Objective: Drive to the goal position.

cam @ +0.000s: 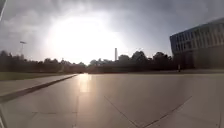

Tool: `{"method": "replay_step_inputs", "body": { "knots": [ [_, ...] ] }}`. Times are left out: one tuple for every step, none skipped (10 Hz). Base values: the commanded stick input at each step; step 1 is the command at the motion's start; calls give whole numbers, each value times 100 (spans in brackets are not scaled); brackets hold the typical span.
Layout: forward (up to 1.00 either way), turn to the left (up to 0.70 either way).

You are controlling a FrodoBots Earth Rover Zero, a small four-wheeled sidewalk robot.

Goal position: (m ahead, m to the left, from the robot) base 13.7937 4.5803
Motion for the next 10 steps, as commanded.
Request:
{"method": "replay_step_inputs", "body": {
  "knots": [
    [70,0],
    [70,0],
    [70,0],
    [70,28],
    [70,5],
    [70,0],
    [70,0],
    [70,0],
    [70,0],
    [70,0]
  ]
}}
